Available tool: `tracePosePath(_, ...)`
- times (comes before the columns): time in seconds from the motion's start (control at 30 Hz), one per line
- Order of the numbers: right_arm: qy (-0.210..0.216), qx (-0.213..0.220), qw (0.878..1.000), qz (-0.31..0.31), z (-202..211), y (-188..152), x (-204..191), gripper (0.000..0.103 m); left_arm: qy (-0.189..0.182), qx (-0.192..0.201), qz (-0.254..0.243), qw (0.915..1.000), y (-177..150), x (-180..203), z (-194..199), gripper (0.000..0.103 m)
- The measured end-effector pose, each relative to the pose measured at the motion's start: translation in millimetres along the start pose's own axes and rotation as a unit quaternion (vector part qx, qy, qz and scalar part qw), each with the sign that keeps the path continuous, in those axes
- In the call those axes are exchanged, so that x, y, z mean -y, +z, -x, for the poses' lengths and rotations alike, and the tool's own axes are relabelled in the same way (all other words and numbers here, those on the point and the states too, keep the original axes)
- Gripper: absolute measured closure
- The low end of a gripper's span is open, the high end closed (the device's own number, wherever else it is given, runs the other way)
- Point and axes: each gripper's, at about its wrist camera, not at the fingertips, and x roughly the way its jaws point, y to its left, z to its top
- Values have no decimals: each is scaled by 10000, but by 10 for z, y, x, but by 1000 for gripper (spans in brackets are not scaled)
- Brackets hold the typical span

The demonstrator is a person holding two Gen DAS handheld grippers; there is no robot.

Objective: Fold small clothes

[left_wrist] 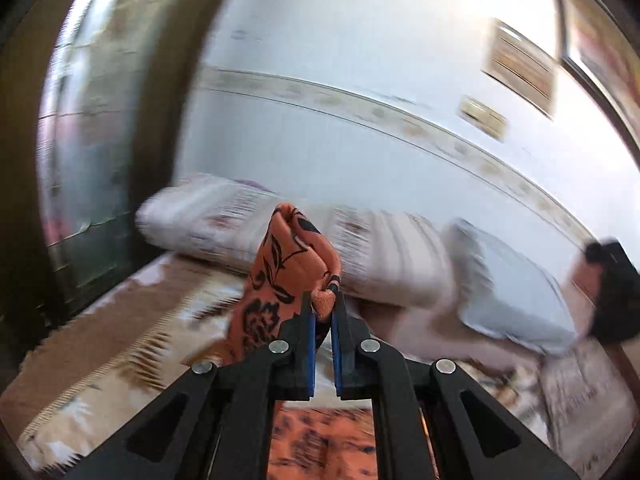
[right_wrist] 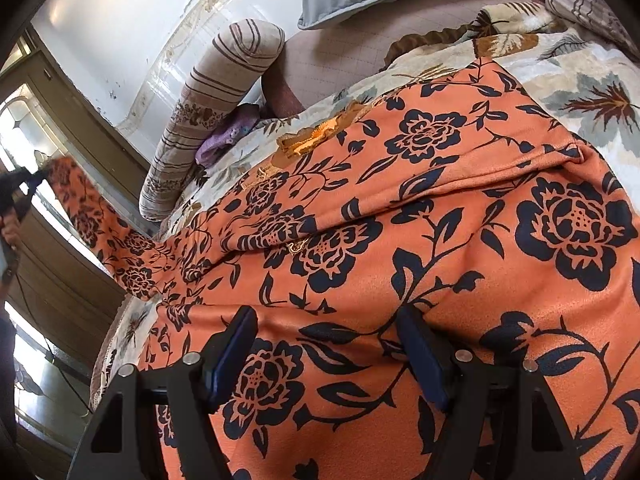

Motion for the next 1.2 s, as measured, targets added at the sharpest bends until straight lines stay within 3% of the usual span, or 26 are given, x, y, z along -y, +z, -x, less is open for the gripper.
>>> tracePosePath(0.2, 83, 23, 9999, -65, 13, -1, 24, 27, -989, -445, -495, 9929, -378, 1131, -54, 97)
tracePosePath(0.37, 156, 43, 9998, -120, 27, -1, 36, 27, -1718, -1121, -986, 9738, -935, 2062, -204, 96)
tracePosePath(0.4, 165, 44, 9998, -123, 28, 3, 43, 27, -1820, -1388, -1058, 9677, -1111, 2235, -309, 93)
tracePosePath(0.43, 174, 46, 9998, -129, 30, 0, 44, 27, -1937, -1738, -1116, 9591, -1260, 2344, -436, 79)
tracePosePath(0.47, 180, 48, 9997, -134, 31, 0, 45, 27, -2057, -2278, -1177, 9444, -1477, 2433, -611, 69)
tracePosePath(0.5, 185, 51, 9997, -138, 33, 0, 46, 27, -2045, -2691, -1193, 9336, -1644, 2460, -745, 50)
tracePosePath(0.57, 202, 56, 9997, -152, 39, 0, 50, 27, -1922, -3296, -1143, 9173, -1898, 2376, -955, 48)
tracePosePath(0.67, 219, 66, 9996, -181, 55, 0, 60, 27, -1455, -3389, -852, 9256, -2016, 1857, -1062, 48)
tracePosePath(0.73, 209, 57, 9996, -197, 66, 4, 65, 27, -1177, -3248, -704, 9358, -2019, 1490, -1038, 47)
tracePosePath(0.87, 254, -13, 9985, -483, 151, 71, 81, 27, -281, -2863, -802, 9544, -2057, 730, -986, 45)
tracePosePath(1.0, 473, 387, 9950, -797, 444, 398, 109, 27, 314, -2743, -800, 9578, -2242, 184, -1100, 45)
tracePosePath(1.2, -101, 220, 9878, -1541, 275, 1104, 511, 27, 557, -2805, -547, 9567, -2506, -139, -1164, 45)
